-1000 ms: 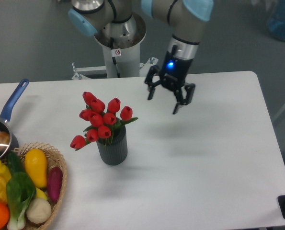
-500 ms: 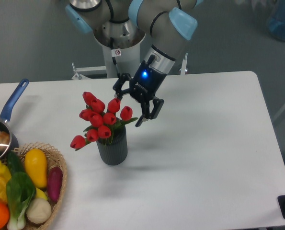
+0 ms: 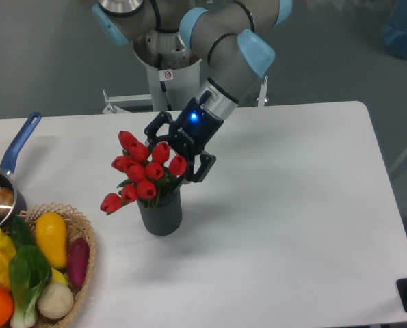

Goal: Pick up the flowers from the vase
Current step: 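Close the gripper around the tulip stems above the vase rim, then lift the tulip bunch straight up out of the grey vase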

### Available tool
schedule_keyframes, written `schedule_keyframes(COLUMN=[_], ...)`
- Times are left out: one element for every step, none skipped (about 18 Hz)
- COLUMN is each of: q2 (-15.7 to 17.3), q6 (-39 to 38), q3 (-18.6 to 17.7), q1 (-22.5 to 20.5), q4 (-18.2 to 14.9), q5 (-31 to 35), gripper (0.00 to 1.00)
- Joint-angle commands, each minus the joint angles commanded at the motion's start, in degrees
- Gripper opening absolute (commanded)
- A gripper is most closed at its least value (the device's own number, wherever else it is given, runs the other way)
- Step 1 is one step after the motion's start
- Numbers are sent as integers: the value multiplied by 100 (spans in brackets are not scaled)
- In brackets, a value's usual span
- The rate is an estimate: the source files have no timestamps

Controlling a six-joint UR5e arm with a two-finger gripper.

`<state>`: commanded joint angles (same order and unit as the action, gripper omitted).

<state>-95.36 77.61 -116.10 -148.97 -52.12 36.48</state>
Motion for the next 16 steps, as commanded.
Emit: schedule_keyframes(q2=[-9,-44,-44,-53,-53,-44,-44,-35,-18,0,17,26,52,79,105,140], q6=[0,-9,-17,-35,-61,-140,-271,-438,-605,-763,-895,-983,-1002,-1011,-1019,-1028], q3=[17,18,26,35,61,96,184,263,359,447,509,545,562,571,571,571], q1=[0,-9,-26,-35,-44,-53,-61,-53,-61,-62,-70,-79,-88,-105,-114,-114], q4=[0,0,0,0,0,0,0,0,0,0,0,0,0,0,0,-9], q5=[-18,-18,-18,-18,-18,-18,-9,-9,-9,-9,-9,-9,-18,-27,-70,-131], gripper=[62,45,29,17,7,1,1,0,0,0,0,0,0,0,0,0])
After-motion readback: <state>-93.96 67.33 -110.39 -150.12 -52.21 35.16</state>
